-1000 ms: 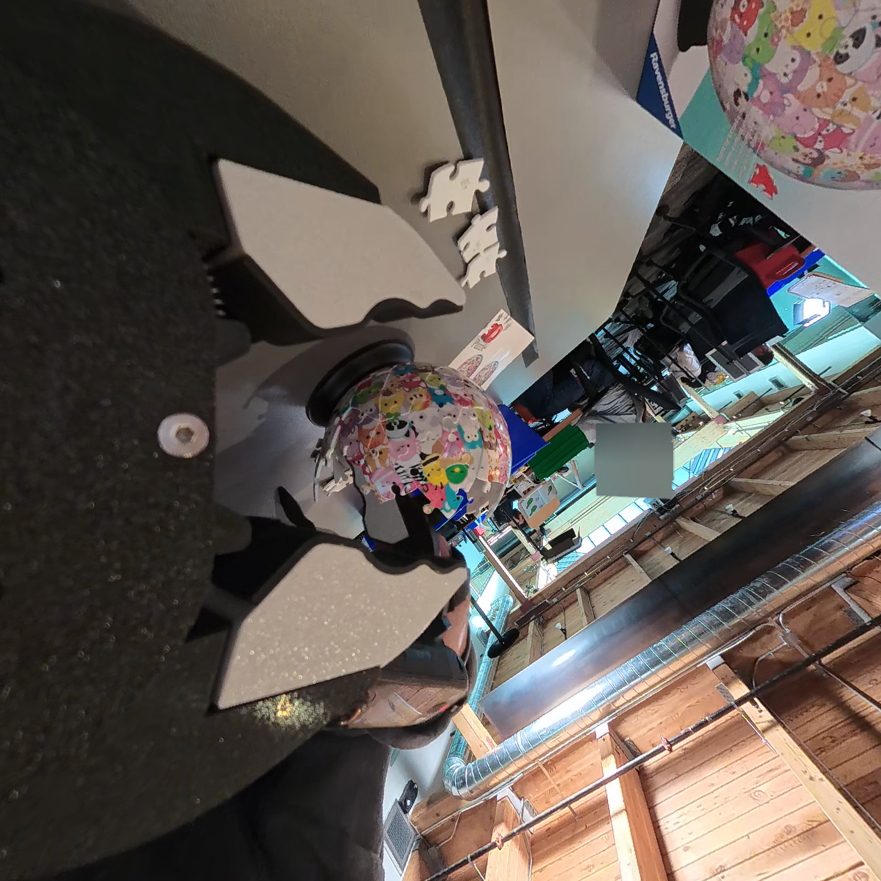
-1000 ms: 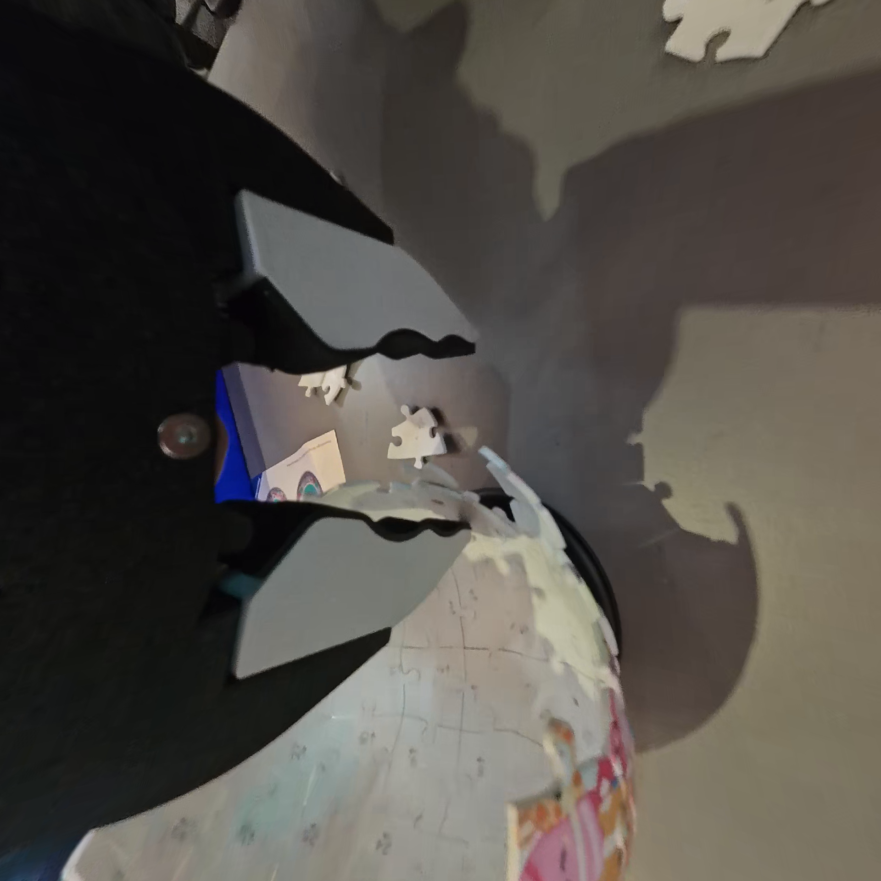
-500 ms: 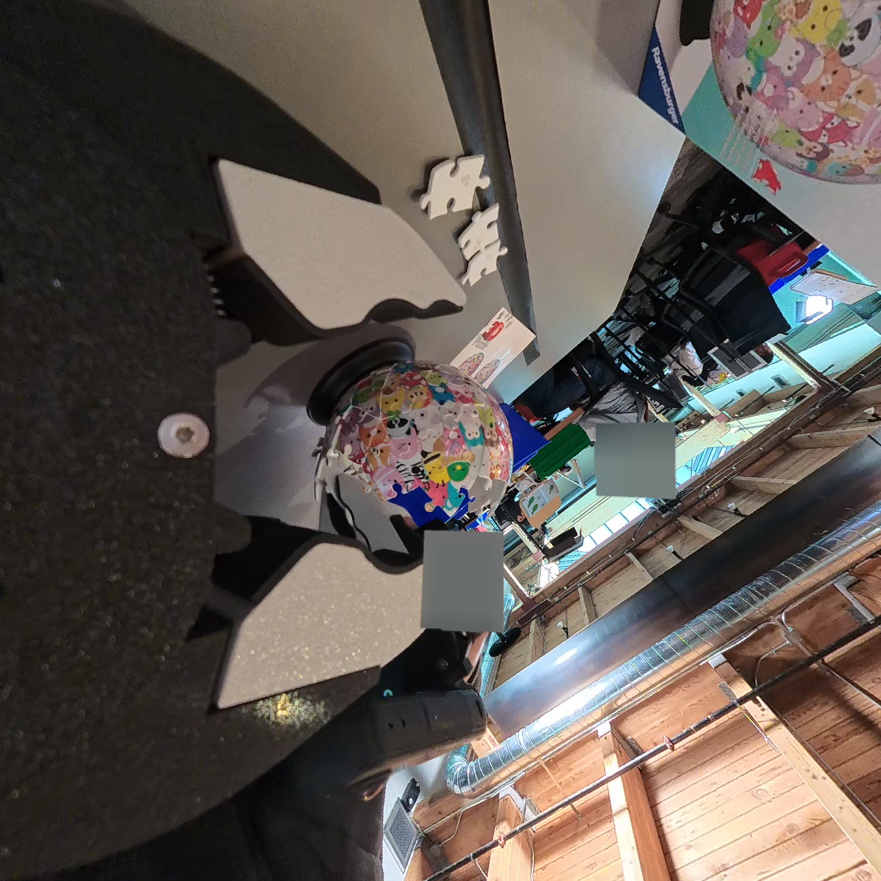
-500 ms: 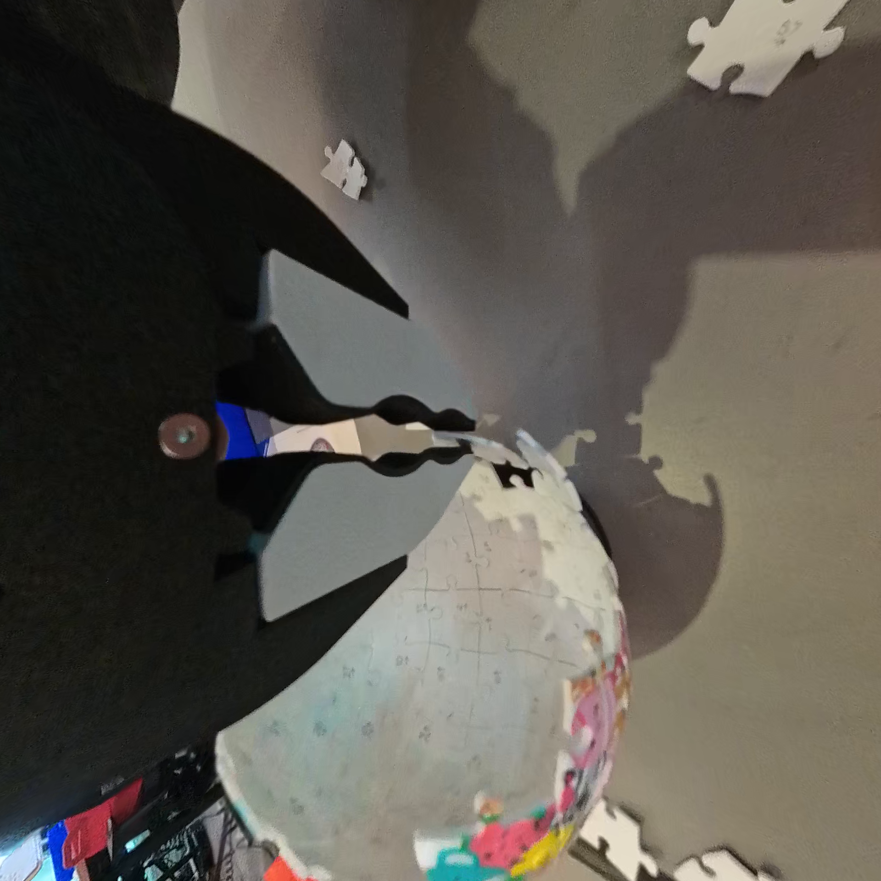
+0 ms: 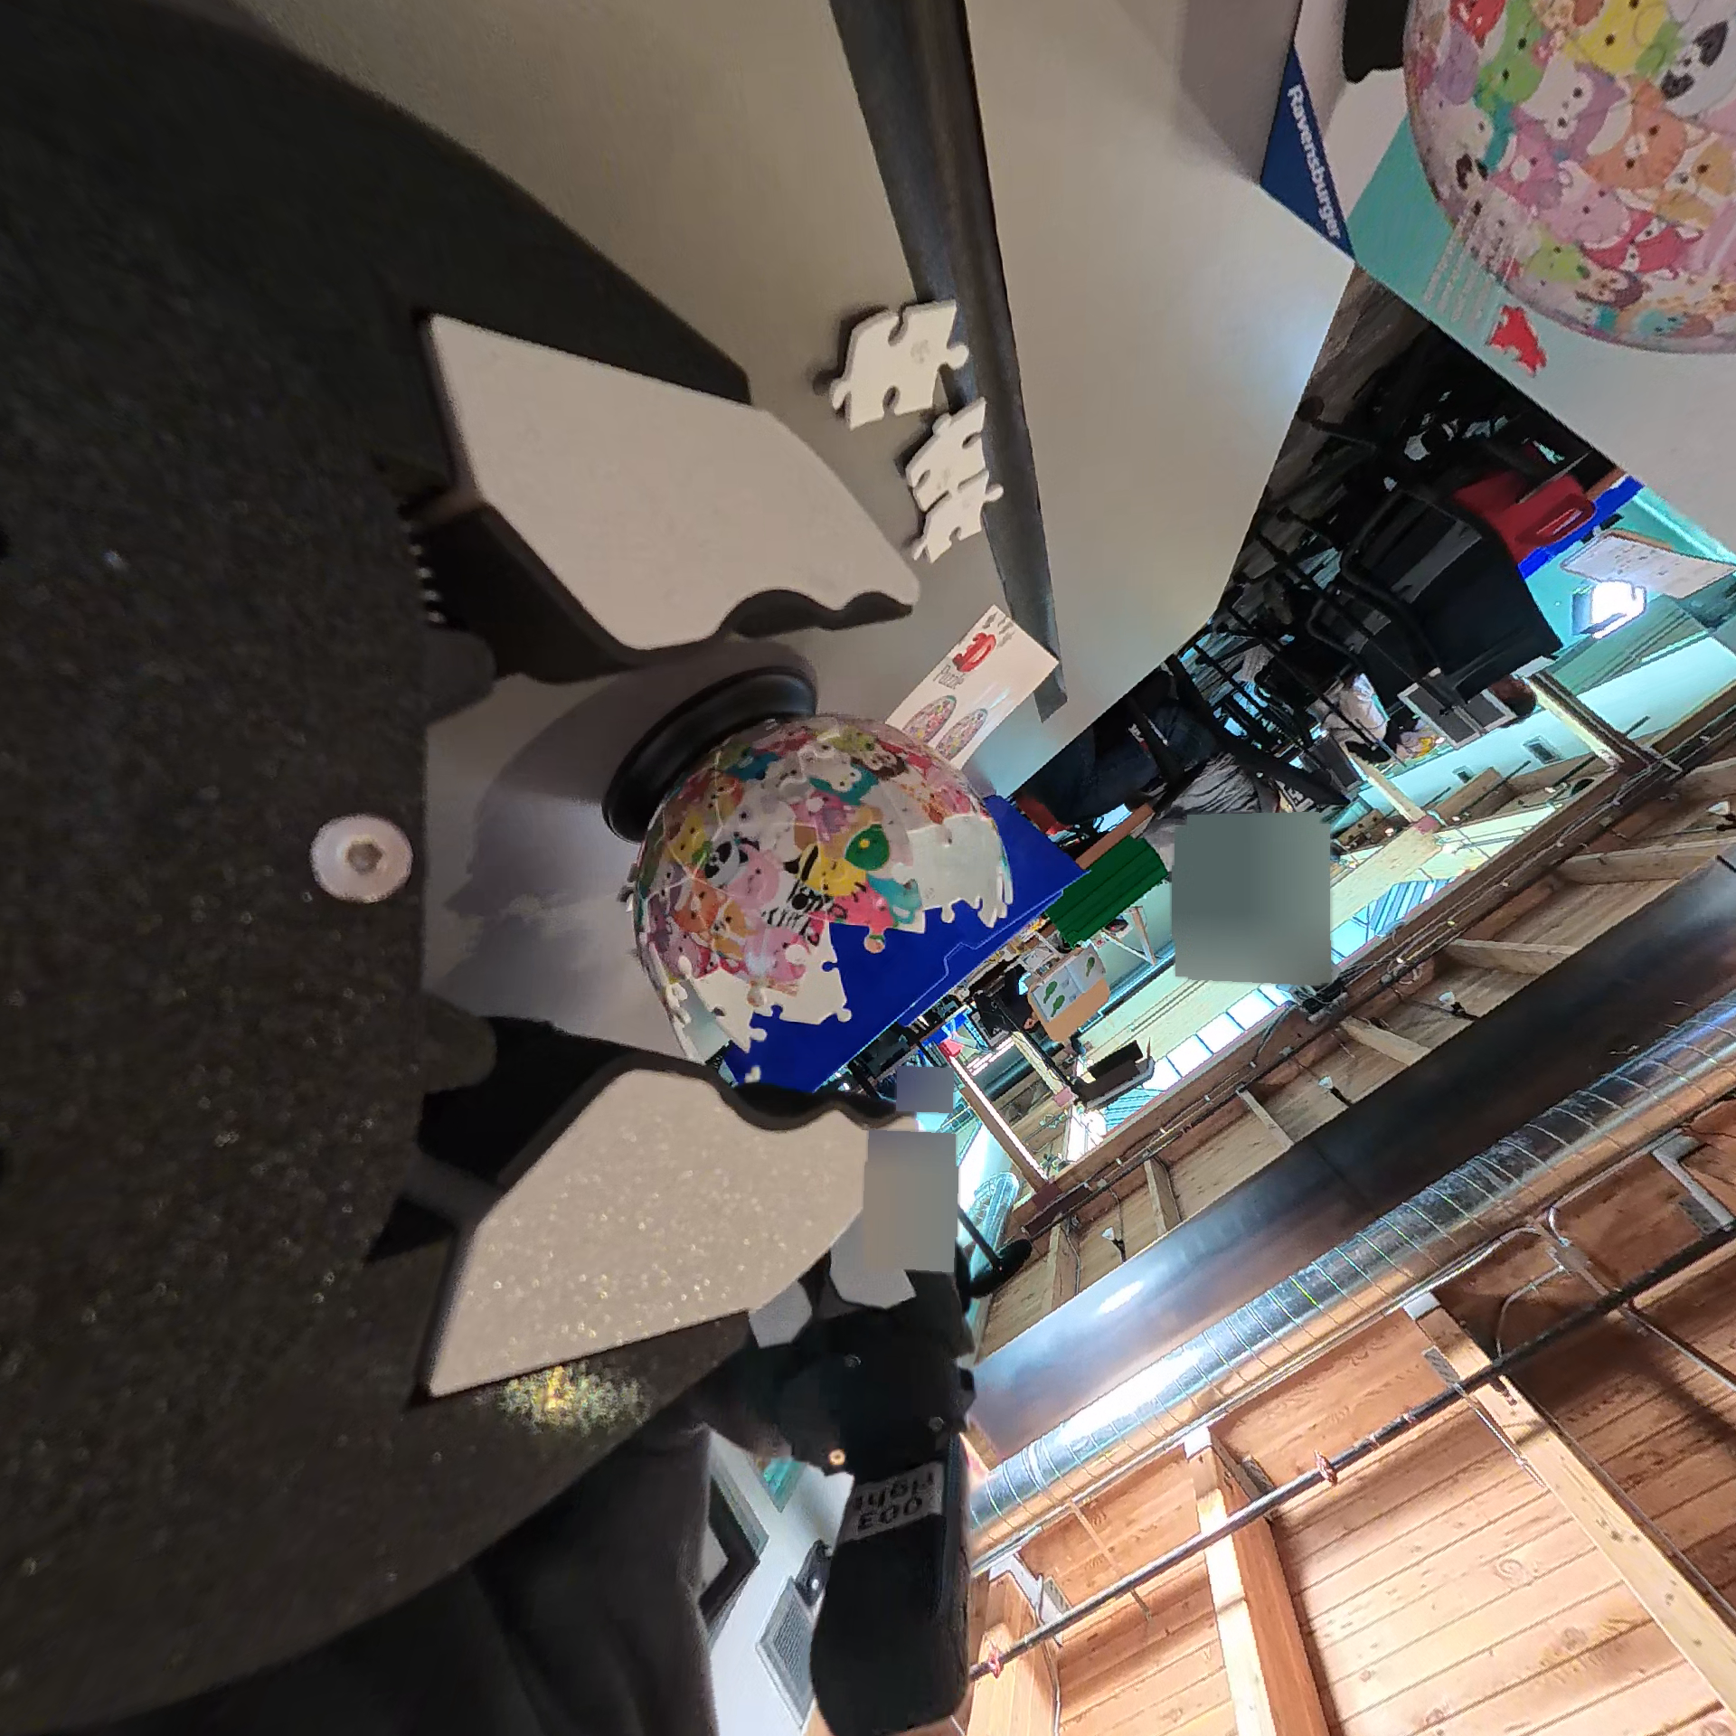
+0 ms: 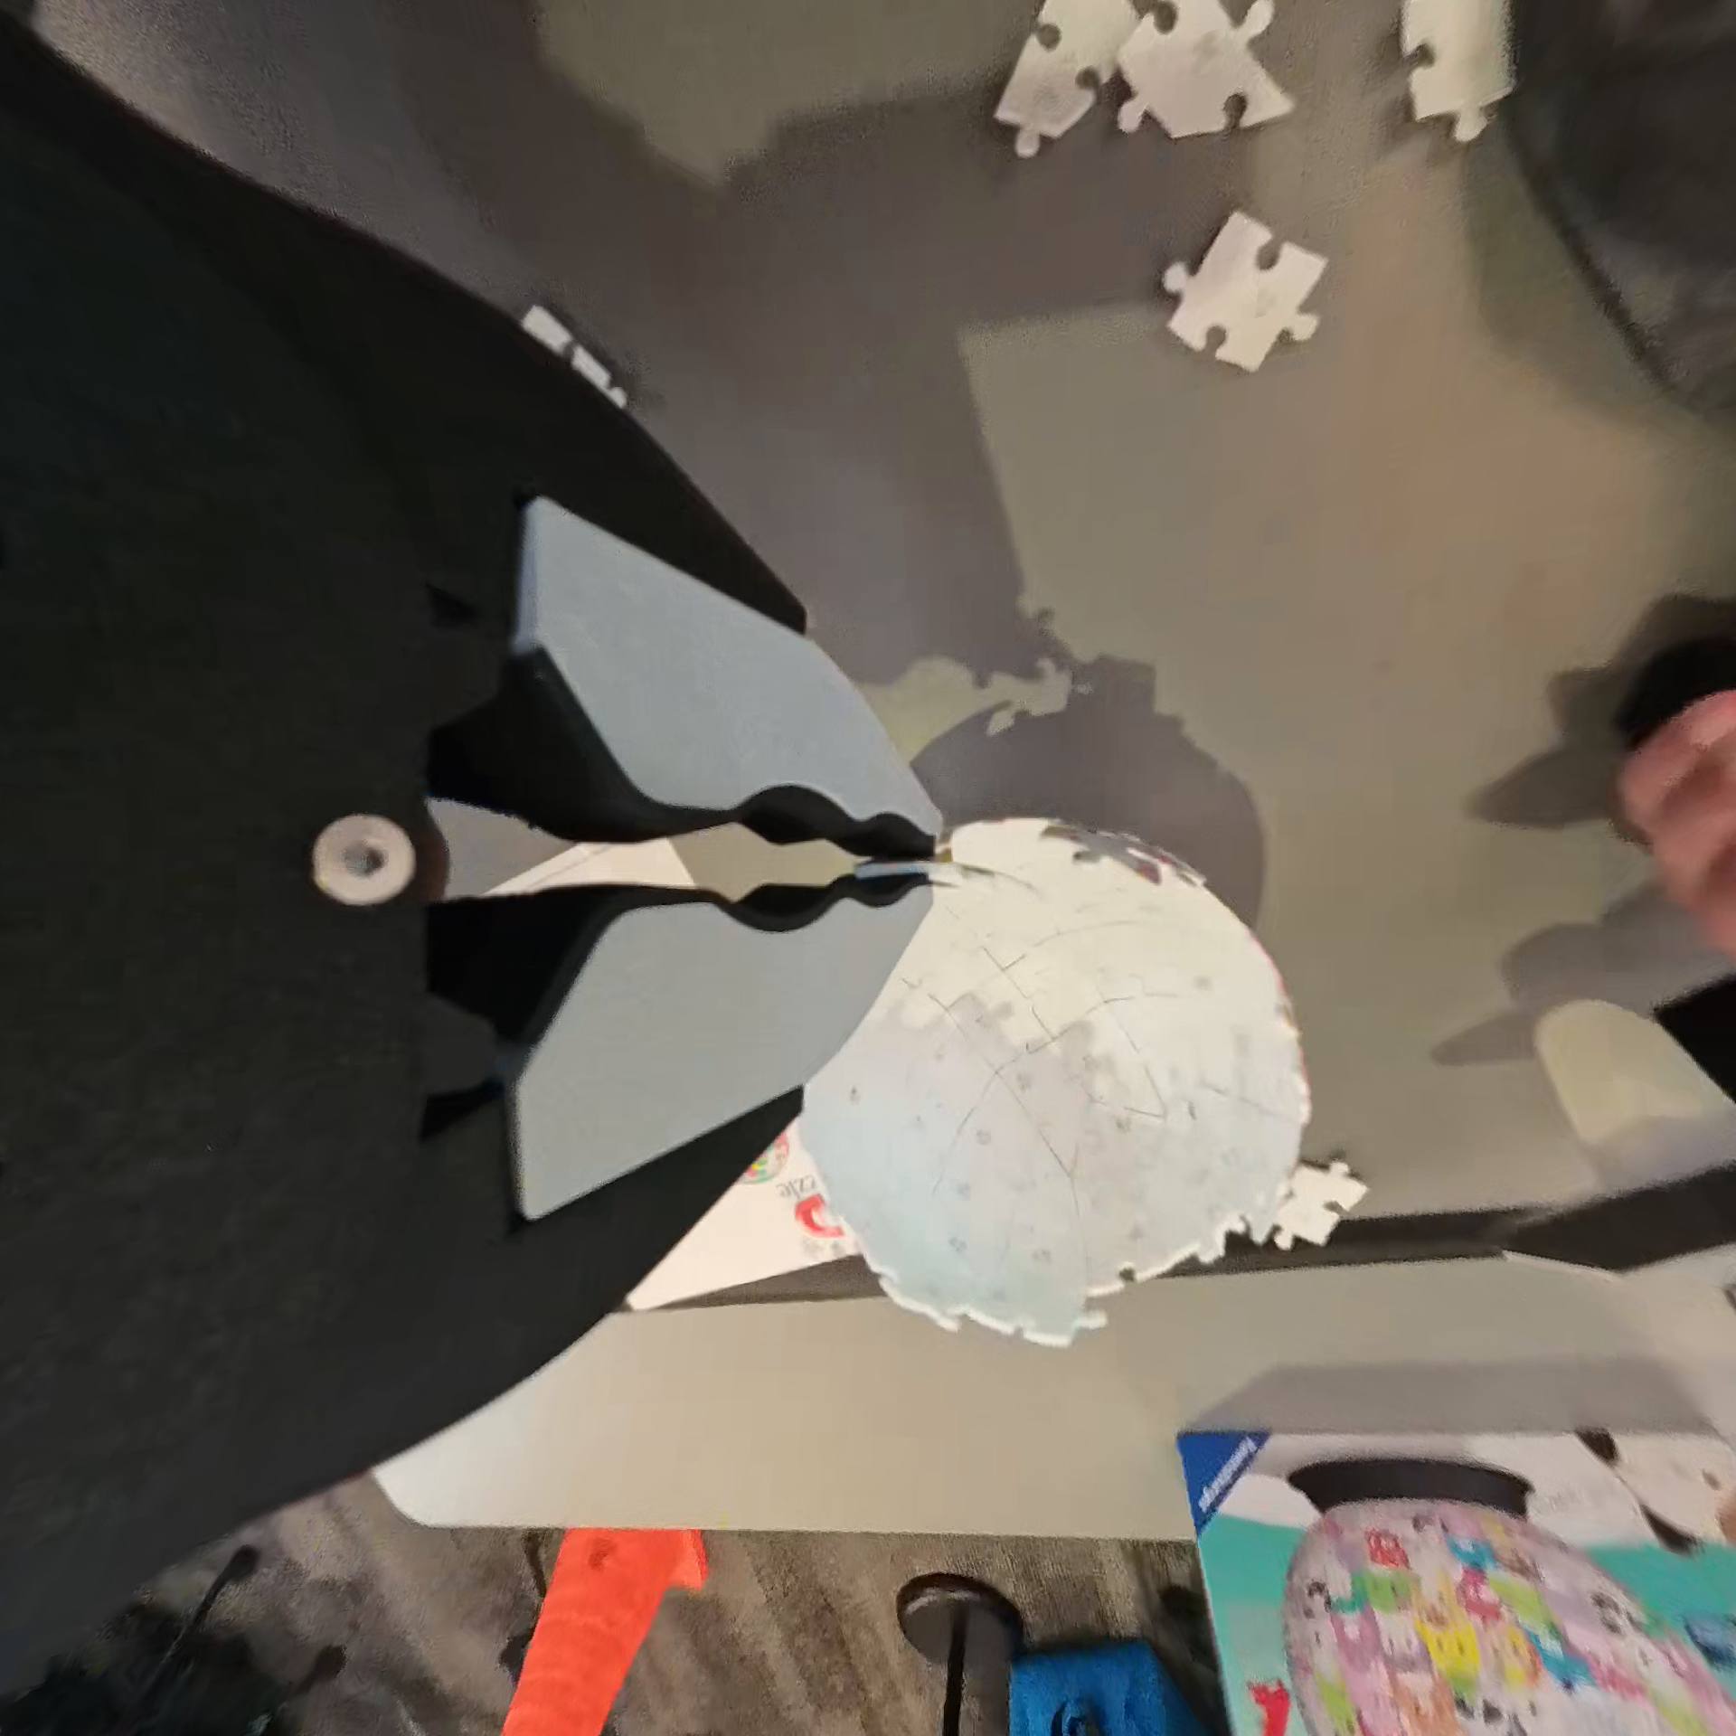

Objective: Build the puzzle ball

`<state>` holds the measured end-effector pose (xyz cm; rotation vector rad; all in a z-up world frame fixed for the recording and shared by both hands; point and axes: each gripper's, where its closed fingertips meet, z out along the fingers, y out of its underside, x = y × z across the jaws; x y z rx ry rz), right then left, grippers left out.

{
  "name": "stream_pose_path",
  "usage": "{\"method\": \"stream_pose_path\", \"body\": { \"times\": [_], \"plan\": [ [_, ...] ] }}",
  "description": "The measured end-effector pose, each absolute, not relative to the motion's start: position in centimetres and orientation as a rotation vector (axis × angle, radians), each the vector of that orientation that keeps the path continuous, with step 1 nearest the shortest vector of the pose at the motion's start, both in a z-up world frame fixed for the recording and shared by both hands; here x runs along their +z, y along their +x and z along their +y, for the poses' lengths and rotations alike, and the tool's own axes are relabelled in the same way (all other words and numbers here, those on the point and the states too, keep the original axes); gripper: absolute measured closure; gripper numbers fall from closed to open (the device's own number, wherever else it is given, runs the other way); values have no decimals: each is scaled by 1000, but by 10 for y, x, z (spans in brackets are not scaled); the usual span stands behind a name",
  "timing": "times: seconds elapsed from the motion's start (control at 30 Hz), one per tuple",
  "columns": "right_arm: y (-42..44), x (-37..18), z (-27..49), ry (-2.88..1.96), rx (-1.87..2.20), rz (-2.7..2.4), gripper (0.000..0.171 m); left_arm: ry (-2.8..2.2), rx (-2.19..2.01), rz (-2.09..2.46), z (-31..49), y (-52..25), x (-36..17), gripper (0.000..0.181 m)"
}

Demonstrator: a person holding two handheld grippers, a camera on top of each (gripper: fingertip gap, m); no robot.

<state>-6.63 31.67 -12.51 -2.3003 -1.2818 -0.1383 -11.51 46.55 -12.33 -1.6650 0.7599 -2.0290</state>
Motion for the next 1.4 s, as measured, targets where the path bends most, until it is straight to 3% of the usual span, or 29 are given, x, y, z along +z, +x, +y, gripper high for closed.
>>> {"method": "stream_pose_path", "body": {
  "times": [0.17,0.3,0.63,0.9,1.03,1.13,1.23,1.33,1.4],
  "plan": [
    [-50,-135,310,-2257,-188,-1232,169,-1683,-2010,822,458,-109,-128,88],
    [-63,-121,290,-2157,16,-1148,169,-1675,-1997,815,460,-110,-126,88],
    [-85,-208,223,-2124,-201,-1414,169,-1632,-1748,897,464,-121,-109,96],
    [-95,-192,202,-2143,-7,-1159,146,-1599,-1099,1191,434,-165,-52,117],
    [-85,-177,181,-2169,97,-820,132,-1608,-845,1159,408,-205,-18,113],
    [-77,-174,164,-2200,102,-523,121,-1667,-920,1126,356,-230,-12,109],
    [-84,-166,145,-2096,140,-330,126,-1698,-951,1027,302,-258,-25,127],
    [-87,-163,128,-2051,117,-217,124,-1758,-789,891,263,-291,-62,166],
    [-88,-162,121,-2031,38,-231,129,-1809,-720,811,238,-309,-95,167]
  ]
}}
